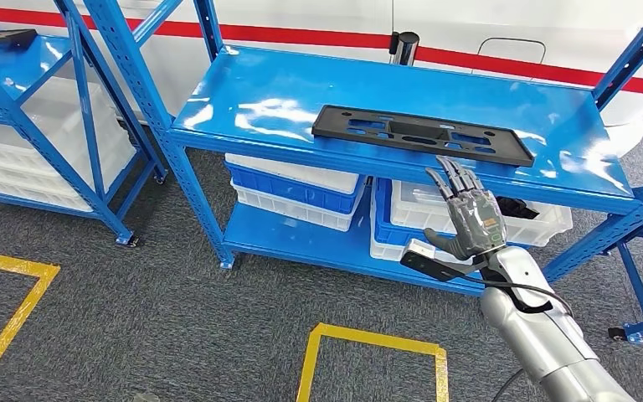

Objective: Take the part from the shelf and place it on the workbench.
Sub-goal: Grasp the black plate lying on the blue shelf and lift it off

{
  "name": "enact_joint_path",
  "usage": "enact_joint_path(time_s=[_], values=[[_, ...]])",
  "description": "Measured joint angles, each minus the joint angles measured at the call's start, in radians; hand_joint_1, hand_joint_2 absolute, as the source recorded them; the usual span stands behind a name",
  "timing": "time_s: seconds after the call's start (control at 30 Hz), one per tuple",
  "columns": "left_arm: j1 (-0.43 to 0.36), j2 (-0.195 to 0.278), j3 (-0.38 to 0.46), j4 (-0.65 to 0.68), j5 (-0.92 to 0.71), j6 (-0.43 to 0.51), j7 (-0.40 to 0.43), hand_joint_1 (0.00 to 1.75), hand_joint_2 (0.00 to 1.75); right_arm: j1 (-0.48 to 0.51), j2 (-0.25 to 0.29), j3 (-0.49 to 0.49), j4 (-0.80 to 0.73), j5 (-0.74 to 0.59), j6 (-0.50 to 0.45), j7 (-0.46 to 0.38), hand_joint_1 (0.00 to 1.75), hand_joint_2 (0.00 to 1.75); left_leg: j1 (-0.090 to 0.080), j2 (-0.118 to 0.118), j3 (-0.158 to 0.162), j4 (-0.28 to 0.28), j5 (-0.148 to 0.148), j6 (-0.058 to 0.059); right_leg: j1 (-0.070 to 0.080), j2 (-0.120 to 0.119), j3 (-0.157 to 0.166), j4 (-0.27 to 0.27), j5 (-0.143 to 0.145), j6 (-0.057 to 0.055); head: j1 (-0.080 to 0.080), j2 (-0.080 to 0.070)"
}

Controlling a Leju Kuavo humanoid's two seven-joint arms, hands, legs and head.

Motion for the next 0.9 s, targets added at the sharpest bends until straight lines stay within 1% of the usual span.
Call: enact_joint_path(time_s=[0.9], values=[[0.0,-0.001,-0.008,0.001,-0.002,0.009,-0.004,0.0,0.0,0.001,-0.002,0.001,0.002,-0.004,0.001,0.0,0.0,1.75,0.0,0.0,0.0,0.0,0.0,0.0,0.0,0.0,0.0,0.0,0.0,0.0,0.0,0.0]])
